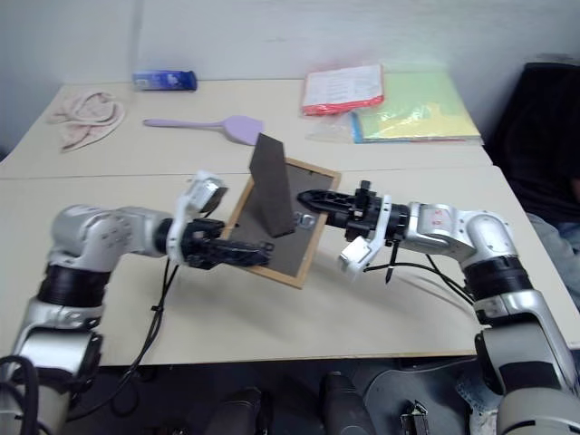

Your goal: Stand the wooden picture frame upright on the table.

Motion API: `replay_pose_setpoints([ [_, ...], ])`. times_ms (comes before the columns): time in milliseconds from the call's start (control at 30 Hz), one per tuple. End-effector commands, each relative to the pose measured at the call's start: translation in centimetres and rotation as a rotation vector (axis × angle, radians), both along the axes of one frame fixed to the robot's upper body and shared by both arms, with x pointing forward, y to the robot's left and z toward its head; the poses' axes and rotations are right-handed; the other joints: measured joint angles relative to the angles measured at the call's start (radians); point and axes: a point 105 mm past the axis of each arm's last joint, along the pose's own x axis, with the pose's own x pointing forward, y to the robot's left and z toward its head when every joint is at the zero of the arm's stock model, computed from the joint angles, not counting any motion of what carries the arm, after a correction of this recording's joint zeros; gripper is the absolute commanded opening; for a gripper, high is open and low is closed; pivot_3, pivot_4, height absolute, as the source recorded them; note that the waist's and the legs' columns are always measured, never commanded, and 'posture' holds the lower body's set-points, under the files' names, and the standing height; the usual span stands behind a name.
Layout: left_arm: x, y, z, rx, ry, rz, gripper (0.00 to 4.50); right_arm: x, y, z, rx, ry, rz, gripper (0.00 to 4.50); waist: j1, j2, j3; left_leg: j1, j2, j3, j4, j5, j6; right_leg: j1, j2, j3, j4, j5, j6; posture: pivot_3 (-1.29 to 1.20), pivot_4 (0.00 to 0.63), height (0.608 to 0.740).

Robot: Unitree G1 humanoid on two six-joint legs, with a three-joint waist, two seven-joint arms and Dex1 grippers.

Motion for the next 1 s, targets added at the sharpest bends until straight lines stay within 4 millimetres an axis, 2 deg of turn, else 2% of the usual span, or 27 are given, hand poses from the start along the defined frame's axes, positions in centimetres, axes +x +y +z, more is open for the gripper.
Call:
replay_pose_setpoints([
  [33, 0.1, 6.7, 4.4, -0.036, -0.173, 0.255, 3.59, 1.2, -3.0, 2.5, 0.131, 0.062, -0.079, 1.28, -0.011, -0.002, 0.001, 0.000, 0.000, -0.001, -0.001, 0.000, 0.000, -0.001, 0.000, 0.000, 0.001, 0.000, -0.001, 0.00, 0.150, 0.740],
  [133, -2.3, 7.5, 6.6, -0.052, -0.248, 0.220, 4.50, 1.8, -3.1, 2.1, 0.200, 0.222, -0.085, 1.28, -0.011, -0.003, 0.002, 0.000, 0.000, -0.001, -0.001, 0.000, 0.000, -0.001, -0.001, -0.001, 0.000, -0.001, -0.002, 0.00, 0.150, 0.740],
  [200, -4.2, 7.6, 7.0, 0.014, -0.325, 0.183, 4.50, 3.1, -2.8, 0.7, 0.324, 0.597, -0.127, 1.28, -0.011, -0.003, 0.002, 0.001, 0.000, -0.002, -0.001, -0.001, 0.001, 0.004, -0.002, -0.003, -0.004, -0.001, -0.001, 0.00, 0.150, 0.740],
  [267, -4.3, 7.3, 6.3, 0.085, -0.411, 0.197, 4.50, 3.2, -2.3, -1.0, 0.422, 1.016, -0.069, 1.28, -0.010, -0.003, 0.002, 0.002, 0.001, -0.006, 0.000, -0.001, 0.001, 0.008, -0.002, -0.006, -0.006, -0.001, -0.001, 0.00, 0.150, 0.740],
  [333, -3.5, 6.9, 4.7, 0.147, -0.476, 0.215, 4.50, 2.6, -1.7, -2.1, 0.494, 1.358, 0.011, 1.28, 0.001, -0.002, 0.002, 0.001, 0.001, -0.009, 0.001, -0.001, 0.001, 0.009, -0.003, -0.009, -0.006, -0.001, -0.001, 0.00, 0.150, 0.740],
  [400, -3.1, 6.6, 3.6, 0.178, -0.531, 0.219, 4.50, 1.9, -1.0, -2.8, 0.562, 1.652, 0.103, 1.28, 0.021, -0.002, 0.002, 0.000, 0.000, -0.011, 0.002, -0.001, 0.001, 0.009, -0.004, -0.010, -0.005, -0.001, -0.001, 0.00, 0.150, 0.740],
  [433, -2.9, 6.5, 3.4, 0.179, -0.545, 0.221, 4.50, 1.7, -0.8, -2.9, 0.577, 1.732, 0.121, 1.28, 0.026, -0.002, 0.002, 0.000, 0.000, -0.011, 0.003, -0.002, 0.002, 0.009, -0.005, -0.010, -0.006, -0.001, -0.001, 0.00, 0.150, 0.740],
  [500, -2.4, 6.5, 3.4, 0.167, -0.571, 0.242, 4.50, 1.4, -0.4, -4.0, 0.592, 1.835, 0.124, 1.28, 0.039, -0.002, 0.002, -0.001, 0.000, -0.011, 0.003, -0.002, 0.004, 0.007, -0.005, -0.010, -0.008, -0.001, -0.001, 0.00, 0.150, 0.740],
  [633, -1.7, 6.6, 3.7, 0.158, -0.598, 0.266, 4.50, 1.4, 0.2, -7.4, 0.662, 2.013, 0.103, 1.27, 0.045, -0.002, 0.002, -0.001, -0.001, -0.011, 0.001, -0.003, 0.005, 0.006, -0.005, -0.010, -0.008, -0.001, -0.001, 0.00, 0.150, 0.740],
  [833, -1.4, 6.6, 3.9, 0.153, -0.598, 0.265, 4.50, 1.9, -0.1, -10.7, 0.711, 2.080, 0.009, 1.27, 0.043, -0.002, 0.002, 0.000, -0.001, -0.010, 0.002, -0.004, 0.006, 0.006, -0.005, -0.009, -0.007, -0.001, -0.001, 0.00, 0.150, 0.740],
  [900, -1.2, 6.5, 3.9, 0.156, -0.599, 0.260, 4.50, 1.3, -0.4, -11.6, 0.697, 2.101, -0.006, 2.00, 0.043, -0.002, 0.002, 0.000, -0.001, -0.010, 0.002, -0.004, 0.006, 0.006, -0.005, -0.009, -0.007, -0.001, -0.001, 0.00, 0.150, 0.740],
  [967, -0.9, 6.4, 3.9, 0.157, -0.594, 0.261, 4.50, 0.4, -1.1, -11.7, 0.662, 2.095, -0.029, 2.45, 0.045, -0.002, 0.002, 0.000, -0.001, -0.010, 0.001, -0.004, 0.006, 0.006, -0.005, -0.010, -0.007, -0.001, -0.001, 0.00, 0.150, 0.740],
  [1000, -0.8, 6.5, 3.9, 0.156, -0.590, 0.261, 4.50, 0.0, -1.6, -11.5, 0.652, 2.087, -0.042, 2.84, 0.047, -0.001, 0.002, -0.001, -0.001, -0.010, 0.001, -0.004, 0.006, 0.006, -0.005, -0.010, -0.007, -0.001, -0.001, 0.00, 0.150, 0.740],
])
